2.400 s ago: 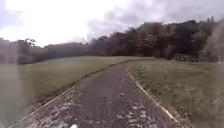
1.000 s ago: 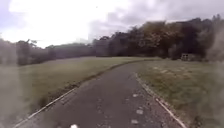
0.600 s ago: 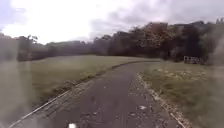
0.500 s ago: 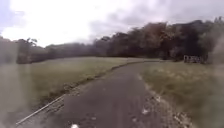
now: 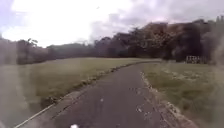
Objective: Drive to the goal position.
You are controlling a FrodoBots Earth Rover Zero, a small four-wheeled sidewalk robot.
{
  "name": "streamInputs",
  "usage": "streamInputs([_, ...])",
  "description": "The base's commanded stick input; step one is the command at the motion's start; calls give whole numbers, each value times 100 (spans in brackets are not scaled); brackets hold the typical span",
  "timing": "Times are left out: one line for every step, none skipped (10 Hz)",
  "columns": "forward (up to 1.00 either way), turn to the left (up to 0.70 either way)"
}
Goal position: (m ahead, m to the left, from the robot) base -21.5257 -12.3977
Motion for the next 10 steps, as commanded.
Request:
streamInputs([0,-100])
streamInputs([0,-100])
streamInputs([0,-100])
streamInputs([0,-100])
streamInputs([0,-100])
streamInputs([0,-100])
streamInputs([0,-100])
streamInputs([0,-100])
streamInputs([0,-100])
streamInputs([0,-100])
